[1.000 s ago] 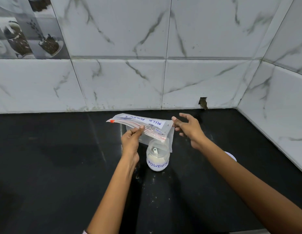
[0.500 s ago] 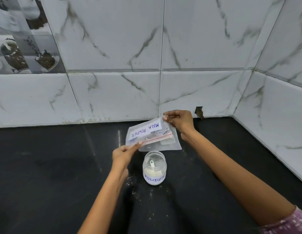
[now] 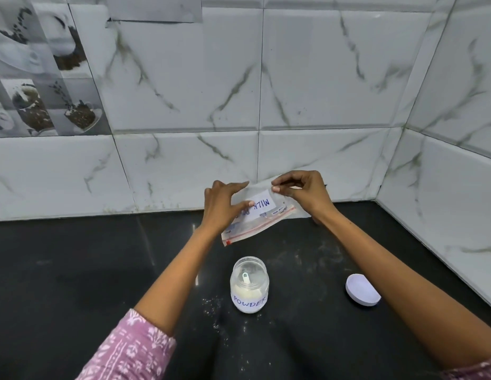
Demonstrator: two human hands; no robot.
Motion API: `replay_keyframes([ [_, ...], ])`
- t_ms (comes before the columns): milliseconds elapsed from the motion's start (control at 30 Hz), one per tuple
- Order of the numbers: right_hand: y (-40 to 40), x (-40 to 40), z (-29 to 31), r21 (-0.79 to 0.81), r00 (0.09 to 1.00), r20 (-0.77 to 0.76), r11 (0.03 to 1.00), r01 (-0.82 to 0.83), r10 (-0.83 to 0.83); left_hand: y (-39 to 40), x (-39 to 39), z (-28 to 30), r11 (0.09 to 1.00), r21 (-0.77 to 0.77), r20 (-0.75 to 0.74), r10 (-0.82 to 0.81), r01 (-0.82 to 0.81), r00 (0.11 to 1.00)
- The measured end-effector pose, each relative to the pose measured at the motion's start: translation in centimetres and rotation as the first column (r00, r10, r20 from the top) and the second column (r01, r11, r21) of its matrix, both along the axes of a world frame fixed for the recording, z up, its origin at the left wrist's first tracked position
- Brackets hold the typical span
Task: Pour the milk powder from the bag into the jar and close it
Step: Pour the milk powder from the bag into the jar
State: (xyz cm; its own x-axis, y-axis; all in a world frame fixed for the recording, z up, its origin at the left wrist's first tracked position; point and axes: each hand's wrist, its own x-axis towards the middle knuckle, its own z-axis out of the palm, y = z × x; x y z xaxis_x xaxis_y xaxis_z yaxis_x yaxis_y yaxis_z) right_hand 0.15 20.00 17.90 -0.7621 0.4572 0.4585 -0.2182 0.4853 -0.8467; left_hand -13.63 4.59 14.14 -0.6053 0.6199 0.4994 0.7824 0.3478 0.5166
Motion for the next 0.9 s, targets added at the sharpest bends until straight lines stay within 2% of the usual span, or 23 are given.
replay_keyframes([
  [200, 1.0, 2.0, 0.2, -0.031, 1.0, -0.019, 0.999, 0.016, -0.016, 2.5, -0.3, 1.3, 0.984, -0.12, 0.023, -0.128, 0.13, 0.992],
  [367, 1.6, 3.5, 0.3, -0.011, 0.999, -0.014, 0.999, 0.036, -0.036, 3.8, 0.5, 2.1, 0.911, -0.218, 0.187, -0.312, 0.349, 0.932],
  [467, 1.6, 4.2, 0.4, 0.01, 0.998, -0.014, 0.998, 0.059, -0.059, 4.4, 1.3, 2.2, 0.912, -0.211, 0.192, -0.315, 0.352, 0.93],
  [600, 1.6, 5.3, 0.3, 0.088, 0.987, -0.004, 0.983, 0.161, -0.162, 5.1, 2.1, 2.6, 0.939, -0.19, 0.083, -0.274, 0.285, 0.958],
  [667, 1.8, 6.1, 0.0, 0.23, 0.952, 0.019, 0.928, 0.293, -0.305, 5.1, 2.2, 2.8, 0.947, -0.184, 0.04, -0.261, 0.264, 0.964],
  [767, 1.7, 7.2, -0.7, 0.581, 0.826, 0.059, 0.692, 0.429, -0.561, 4.7, 2.4, 3.6, 0.949, -0.183, -0.03, -0.265, 0.256, 0.964],
  [833, 1.1, 7.3, -0.8, 0.691, 0.791, 0.054, 0.594, 0.411, -0.61, 4.5, 2.9, 4.4, 0.945, -0.203, -0.093, -0.278, 0.255, 0.956],
  [900, 0.1, 6.7, -0.7, 0.754, 0.806, 0.074, 0.562, 0.341, -0.587, 4.4, 3.6, 5.1, 0.944, -0.221, -0.176, -0.287, 0.246, 0.942],
])
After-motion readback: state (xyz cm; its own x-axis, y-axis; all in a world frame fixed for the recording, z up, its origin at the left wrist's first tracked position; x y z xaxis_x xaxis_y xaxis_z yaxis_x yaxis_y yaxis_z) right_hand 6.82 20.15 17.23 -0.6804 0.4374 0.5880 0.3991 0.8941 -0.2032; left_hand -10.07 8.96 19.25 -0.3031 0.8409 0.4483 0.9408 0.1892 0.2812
